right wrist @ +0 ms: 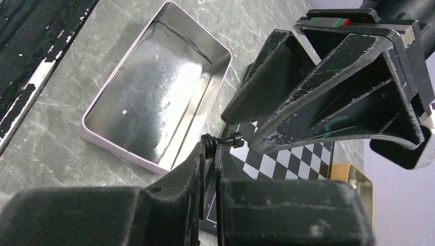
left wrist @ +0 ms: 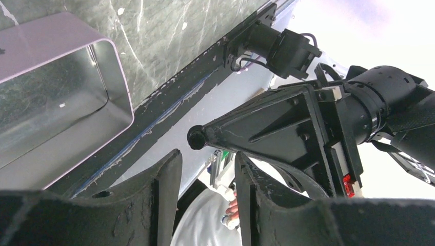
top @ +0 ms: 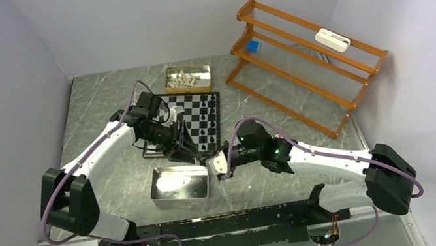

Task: Set up the chess pieces on the board
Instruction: Place the chess piece on the chessboard.

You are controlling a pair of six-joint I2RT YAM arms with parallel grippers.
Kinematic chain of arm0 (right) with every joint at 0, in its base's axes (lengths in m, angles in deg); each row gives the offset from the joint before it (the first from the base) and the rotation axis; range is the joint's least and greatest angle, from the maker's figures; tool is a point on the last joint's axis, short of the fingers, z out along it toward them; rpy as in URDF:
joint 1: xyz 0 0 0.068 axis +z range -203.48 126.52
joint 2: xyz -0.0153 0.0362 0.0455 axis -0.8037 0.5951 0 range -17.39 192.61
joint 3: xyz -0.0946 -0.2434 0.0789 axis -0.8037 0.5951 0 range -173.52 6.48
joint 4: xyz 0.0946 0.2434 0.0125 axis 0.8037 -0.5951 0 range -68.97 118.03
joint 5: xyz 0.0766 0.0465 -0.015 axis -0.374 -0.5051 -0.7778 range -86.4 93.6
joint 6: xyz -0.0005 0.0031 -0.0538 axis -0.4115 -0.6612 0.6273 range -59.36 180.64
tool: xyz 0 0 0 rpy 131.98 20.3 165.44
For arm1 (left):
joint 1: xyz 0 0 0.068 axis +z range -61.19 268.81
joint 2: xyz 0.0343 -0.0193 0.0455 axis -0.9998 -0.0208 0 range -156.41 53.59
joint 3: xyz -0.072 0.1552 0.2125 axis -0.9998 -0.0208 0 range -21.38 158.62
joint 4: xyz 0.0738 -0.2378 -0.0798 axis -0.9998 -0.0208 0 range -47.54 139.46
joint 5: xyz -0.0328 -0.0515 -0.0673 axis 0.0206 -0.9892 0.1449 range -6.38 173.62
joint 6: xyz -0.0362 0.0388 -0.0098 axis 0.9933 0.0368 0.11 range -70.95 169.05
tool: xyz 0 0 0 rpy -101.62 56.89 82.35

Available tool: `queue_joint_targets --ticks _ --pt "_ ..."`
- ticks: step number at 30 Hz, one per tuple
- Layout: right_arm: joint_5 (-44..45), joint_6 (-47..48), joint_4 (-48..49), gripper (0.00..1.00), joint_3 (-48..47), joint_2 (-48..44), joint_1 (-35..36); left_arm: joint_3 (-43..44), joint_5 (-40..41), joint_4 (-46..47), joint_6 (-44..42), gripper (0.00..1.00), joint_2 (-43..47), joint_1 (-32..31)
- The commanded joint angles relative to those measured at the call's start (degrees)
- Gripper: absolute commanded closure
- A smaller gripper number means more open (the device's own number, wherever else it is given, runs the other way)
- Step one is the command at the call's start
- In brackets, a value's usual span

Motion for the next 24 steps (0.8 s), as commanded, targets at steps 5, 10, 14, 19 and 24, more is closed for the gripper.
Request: queue_joint_targets --ticks 5,10,14,19,24 --pt "0.7 0.7 0.3 0.98 -1.5 -0.1 -0.1 0.2 -0.1 2.4 2.7 0.51 -0.8 -1.9" --pt "1.1 0.9 0.1 0.98 -1.8 -0.3 -0.1 0.3 0.0 2.7 3.3 0.57 -1.9 -3.0" --pt "1.1 0.9 0.0 0.99 -1.8 -0.6 -0.1 0.1 1.0 1.4 2.9 0.6 -2.0 -3.1" --pt "1.0 1.0 -0.6 0.99 -1.3 -1.2 -0.1 -0.4 2.5 1.8 4.2 0.6 -1.8 -3.1" --pt "0.9 1.4 -1.4 0.99 -0.8 -1.9 -0.1 -1.7 3.3 3.9 7.0 0.58 -0.9 -3.1"
